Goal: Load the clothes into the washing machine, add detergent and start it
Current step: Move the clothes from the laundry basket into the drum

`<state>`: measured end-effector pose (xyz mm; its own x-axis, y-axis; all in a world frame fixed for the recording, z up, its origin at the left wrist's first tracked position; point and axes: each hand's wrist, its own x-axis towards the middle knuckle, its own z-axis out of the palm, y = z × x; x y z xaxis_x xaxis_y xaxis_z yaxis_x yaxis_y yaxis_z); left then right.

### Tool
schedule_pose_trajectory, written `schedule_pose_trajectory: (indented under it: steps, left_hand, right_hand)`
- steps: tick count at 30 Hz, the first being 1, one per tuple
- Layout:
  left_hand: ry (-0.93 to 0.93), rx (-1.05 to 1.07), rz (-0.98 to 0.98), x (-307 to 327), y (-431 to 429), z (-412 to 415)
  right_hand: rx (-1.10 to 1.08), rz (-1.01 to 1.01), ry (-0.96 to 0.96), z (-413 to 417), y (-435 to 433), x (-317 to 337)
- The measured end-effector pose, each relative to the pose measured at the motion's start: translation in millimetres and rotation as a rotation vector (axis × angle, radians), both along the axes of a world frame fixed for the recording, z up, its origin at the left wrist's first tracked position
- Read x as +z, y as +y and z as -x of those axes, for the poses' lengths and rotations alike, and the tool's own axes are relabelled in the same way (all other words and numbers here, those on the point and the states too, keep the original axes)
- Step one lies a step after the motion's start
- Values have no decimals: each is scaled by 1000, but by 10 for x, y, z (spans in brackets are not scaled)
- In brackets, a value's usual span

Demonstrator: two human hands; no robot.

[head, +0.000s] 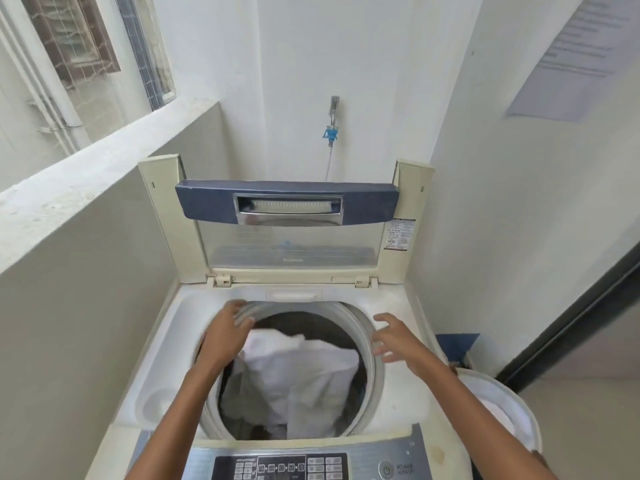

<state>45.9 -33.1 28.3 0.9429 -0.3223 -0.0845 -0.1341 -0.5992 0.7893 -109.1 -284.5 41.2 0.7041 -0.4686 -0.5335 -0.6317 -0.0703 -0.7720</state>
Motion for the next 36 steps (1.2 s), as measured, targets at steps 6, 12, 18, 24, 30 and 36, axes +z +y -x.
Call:
schedule_pose_trajectory:
  steps: [6, 12, 18, 24, 30, 36]
  left_hand:
    - [84, -210, -78, 3, -546, 151]
    - [103, -507, -6, 192, -1650, 687]
    - [168, -783, -2, 228, -3084, 1536]
    - [303, -936, -346, -503, -4701, 2104]
    - [527, -806, -566, -2010, -5236, 2402]
    - [776, -658, -700, -3316, -4907, 2600]
  right_hand:
    - [66, -77, -114, 298, -334, -34]
    - [-209, -223, -341, 843, -1058, -39]
    - [-543, -185, -263, 1765, -2307, -439]
    - [-729, -247, -67, 2320, -3241, -1426]
    - [-828, -374, 154, 2479, -3496, -2956]
    - [-334, 46, 409, 2328, -3638, -4207]
